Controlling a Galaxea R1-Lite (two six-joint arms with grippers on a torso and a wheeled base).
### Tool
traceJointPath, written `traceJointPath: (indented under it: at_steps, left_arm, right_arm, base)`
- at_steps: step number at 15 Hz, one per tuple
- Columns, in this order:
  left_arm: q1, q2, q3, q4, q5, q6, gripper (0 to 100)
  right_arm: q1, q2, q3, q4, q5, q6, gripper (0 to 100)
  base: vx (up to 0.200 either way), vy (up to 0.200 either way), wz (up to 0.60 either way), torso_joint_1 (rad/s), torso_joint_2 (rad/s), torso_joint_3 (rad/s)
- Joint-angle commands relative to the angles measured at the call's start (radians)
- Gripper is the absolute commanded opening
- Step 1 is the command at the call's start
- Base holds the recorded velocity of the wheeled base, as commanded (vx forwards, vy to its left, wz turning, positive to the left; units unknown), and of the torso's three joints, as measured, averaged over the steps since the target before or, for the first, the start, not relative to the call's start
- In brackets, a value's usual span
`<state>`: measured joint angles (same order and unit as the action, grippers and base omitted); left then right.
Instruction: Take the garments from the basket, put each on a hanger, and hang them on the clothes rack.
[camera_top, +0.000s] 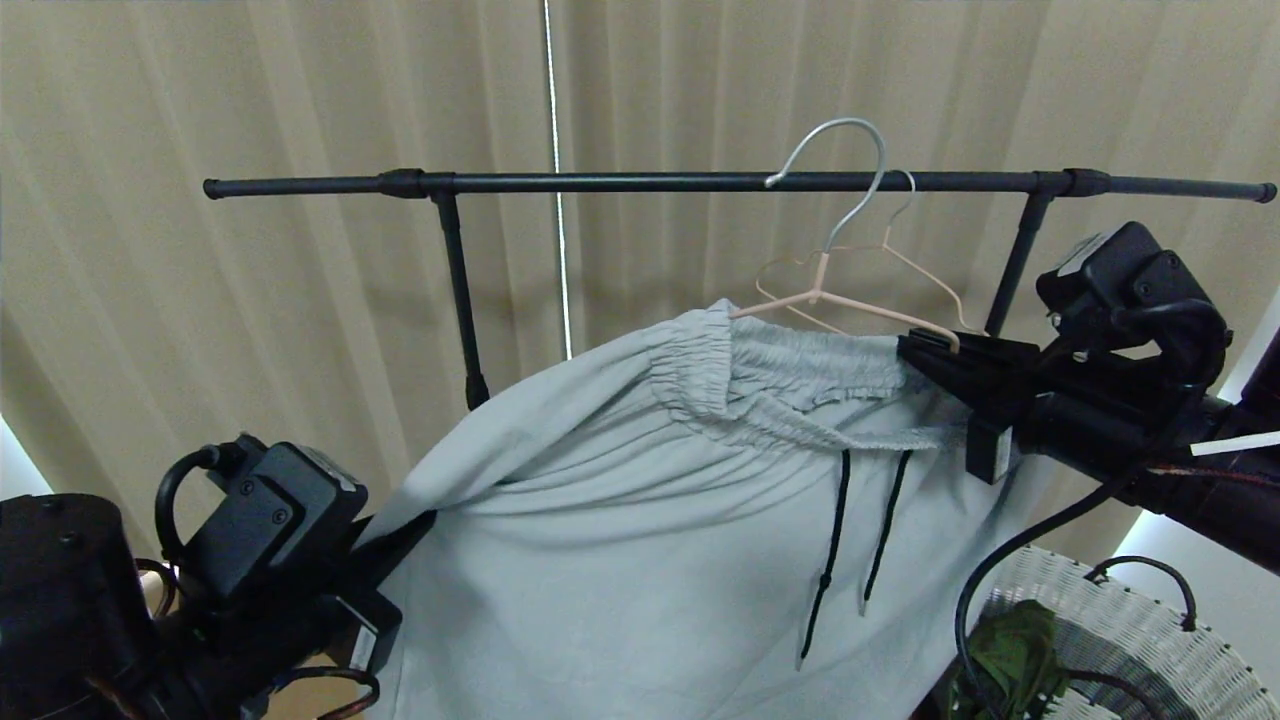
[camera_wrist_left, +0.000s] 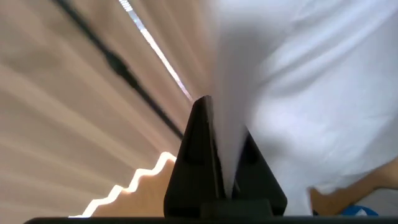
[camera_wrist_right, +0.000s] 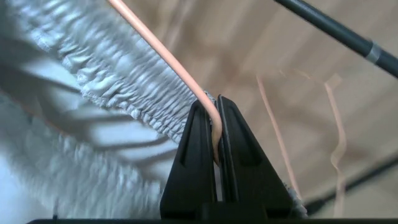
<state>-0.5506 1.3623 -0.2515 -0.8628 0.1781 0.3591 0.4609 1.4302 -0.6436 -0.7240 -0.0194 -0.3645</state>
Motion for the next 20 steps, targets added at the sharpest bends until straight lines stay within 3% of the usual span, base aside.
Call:
traceJointPath:
  at_steps: [1,6,7,12,14,17,19,20]
  left_arm:
    - [0.08,-0.025,-0.002,0.001,0.001,0.001,0]
    - [0.097,-0.02,-0.008,0.001,0.0,-0.003,0]
    - [0.095,-0.023,-0.005,0.002,-0.002,-0.003,100]
    - [0.084,-0.051,-0.005,0.001,-0.015,-0.006,100]
    - [0.064,-0.152,0.024,0.002,-0.097,-0.006,100]
    - [0.067,-0.256,0.008,0.059,-0.114,-0.012,100]
    - [0.083,-0.333,-0.058,0.242,-0.112,-0.077,100]
    - [0.081,-0.37,-0.127,0.389,-0.115,-0.163,100]
  right_arm:
    - [-0.031,0.012,0.001,-0.002,-0.002,-0.002,0]
    - [-0.031,0.012,0.002,-0.002,-0.002,-0.002,0]
    - [-0.031,0.009,0.002,-0.002,-0.002,-0.002,0]
    - [-0.03,0.003,-0.005,0.018,-0.008,-0.005,0]
    - [-0.03,-0.007,-0.016,0.084,-0.068,-0.005,0]
    - [-0.03,-0.02,-0.048,0.198,-0.103,-0.005,0]
    - [-0.03,-0.036,-0.077,0.291,-0.14,-0.005,0]
    - [-0.03,-0.043,-0.103,0.344,-0.157,-0.005,0]
  base:
    - [0.0,0.0,0.0,0.0,0.0,0.0]
    - [0.0,0.0,0.0,0.0,0.0,0.0]
    - [0.0,0.0,0.0,0.0,0.0,0.0]
    - [0.0,0.0,0.0,0.0,0.0,0.0]
    - [0.0,0.0,0.0,0.0,0.0,0.0]
    - [0.0,0.0,0.0,0.0,0.0,0.0]
    - [0.0,0.0,0.0,0.0,0.0,0.0]
    - [0.0,0.0,0.0,0.0,0.0,0.0]
